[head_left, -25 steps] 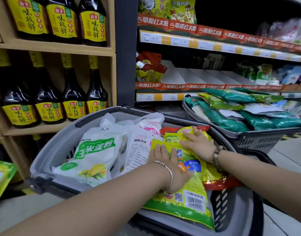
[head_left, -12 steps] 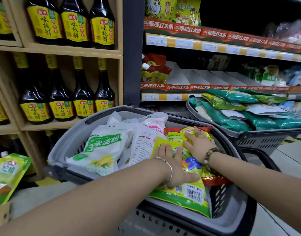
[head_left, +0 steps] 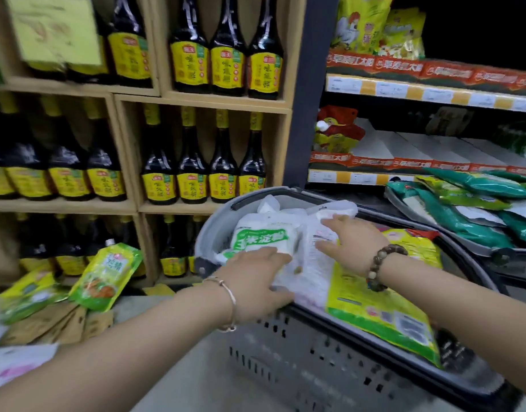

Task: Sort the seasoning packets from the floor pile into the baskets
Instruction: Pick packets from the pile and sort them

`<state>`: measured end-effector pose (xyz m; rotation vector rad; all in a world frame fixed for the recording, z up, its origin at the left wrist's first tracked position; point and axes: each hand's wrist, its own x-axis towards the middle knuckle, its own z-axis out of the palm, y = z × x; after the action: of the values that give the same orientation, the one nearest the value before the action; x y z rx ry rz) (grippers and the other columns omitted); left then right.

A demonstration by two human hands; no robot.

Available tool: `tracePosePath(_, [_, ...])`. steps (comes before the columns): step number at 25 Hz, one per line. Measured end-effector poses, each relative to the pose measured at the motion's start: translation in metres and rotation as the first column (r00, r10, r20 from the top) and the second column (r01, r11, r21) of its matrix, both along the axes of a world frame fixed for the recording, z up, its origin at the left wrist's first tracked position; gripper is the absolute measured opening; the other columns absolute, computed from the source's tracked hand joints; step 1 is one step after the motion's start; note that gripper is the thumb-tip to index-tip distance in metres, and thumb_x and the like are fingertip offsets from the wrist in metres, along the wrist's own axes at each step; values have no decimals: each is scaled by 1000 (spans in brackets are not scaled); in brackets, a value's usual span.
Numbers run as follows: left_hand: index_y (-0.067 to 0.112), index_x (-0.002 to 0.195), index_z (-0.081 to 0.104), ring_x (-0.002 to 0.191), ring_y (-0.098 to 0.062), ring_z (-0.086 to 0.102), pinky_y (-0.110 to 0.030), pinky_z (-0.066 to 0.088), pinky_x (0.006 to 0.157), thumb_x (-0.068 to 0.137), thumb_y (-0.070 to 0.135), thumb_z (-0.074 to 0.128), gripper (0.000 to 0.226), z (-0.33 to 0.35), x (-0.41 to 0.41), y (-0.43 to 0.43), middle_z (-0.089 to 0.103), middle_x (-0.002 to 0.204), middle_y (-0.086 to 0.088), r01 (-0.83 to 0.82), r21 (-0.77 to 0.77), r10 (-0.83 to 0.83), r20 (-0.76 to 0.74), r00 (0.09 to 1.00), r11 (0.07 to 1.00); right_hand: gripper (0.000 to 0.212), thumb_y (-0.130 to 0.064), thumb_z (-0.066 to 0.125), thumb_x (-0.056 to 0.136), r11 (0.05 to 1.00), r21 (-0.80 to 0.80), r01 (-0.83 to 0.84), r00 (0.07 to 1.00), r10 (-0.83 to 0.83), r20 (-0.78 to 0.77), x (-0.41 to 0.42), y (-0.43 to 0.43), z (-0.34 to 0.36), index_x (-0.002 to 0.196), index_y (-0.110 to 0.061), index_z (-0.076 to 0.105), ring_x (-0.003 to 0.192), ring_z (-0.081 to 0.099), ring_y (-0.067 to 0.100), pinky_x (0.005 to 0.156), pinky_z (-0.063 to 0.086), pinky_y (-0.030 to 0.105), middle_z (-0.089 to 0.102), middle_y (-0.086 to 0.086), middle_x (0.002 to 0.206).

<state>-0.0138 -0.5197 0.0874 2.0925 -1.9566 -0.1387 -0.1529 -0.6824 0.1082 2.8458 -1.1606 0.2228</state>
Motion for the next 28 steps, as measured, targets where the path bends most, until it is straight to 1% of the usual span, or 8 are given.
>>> tracePosePath(3, [28,140,34,136,-16,30,-26,28,107,87,43,53,58,-8,46,62,35,146,2,-189,-120,190,-3,982,975,59,-50,47,89,986,6,-165,982,164,99,64,47,3,142,-26,35,134,36,23,108,31,38,31,6,151])
tracePosePath(5, [29,139,36,136,-16,28,-25,27,108,87,39,54,56,-17,78,109,33,147,1,-331,-151,334,-6,943,932,58,-48,49,87,962,-18,-272,948,271,165,104,84,0,140,-26,39,130,40,24,102,36,36,37,6,148])
tracePosePath(7, [27,138,38,133,-17,34,-27,30,105,86,38,54,56,-28,108,160,36,145,3,-467,-162,467,-39,883,869,59,-49,50,86,928,-16,-373,915,371,162,142,129,-11,140,-27,39,128,42,24,102,38,37,39,6,146])
tracePosePath(10, [25,136,40,125,-20,42,-29,37,98,85,38,54,54,-54,145,230,41,139,3,-624,-153,627,-36,778,766,59,-50,49,87,873,28,-487,871,483,91,194,197,-34,141,-29,37,136,33,20,110,28,39,30,3,152])
tracePosePath(15, [24,136,38,123,-24,45,-34,36,96,85,38,52,55,-113,189,328,43,138,-1,-835,1,835,0,550,550,45,-46,45,88,716,-81,-694,719,694,-24,266,291,-68,129,-29,52,120,49,22,97,38,34,54,1,131])
tracePosePath(20, [18,133,37,122,-28,45,-38,34,98,86,36,49,52,-179,207,407,45,133,-7,-941,267,968,77,238,210,44,-44,42,89,653,38,-756,631,744,-220,323,360,-114,129,-27,51,112,52,26,92,42,36,56,5,124])
tracePosePath(24, [21,134,38,125,-26,42,-41,30,104,86,39,51,53,-219,212,444,44,135,-5,-942,269,964,116,237,200,46,-46,41,90,625,169,-762,569,772,-283,344,395,-164,132,-28,47,115,51,24,88,42,33,51,1,132])
tracePosePath(28, [24,139,34,125,-24,43,-40,30,104,84,43,51,61,-237,224,470,42,139,-3,-953,261,978,96,184,154,47,-46,42,90,570,284,-771,495,817,-295,357,423,-220,133,-28,45,117,50,23,89,39,33,50,0,133])
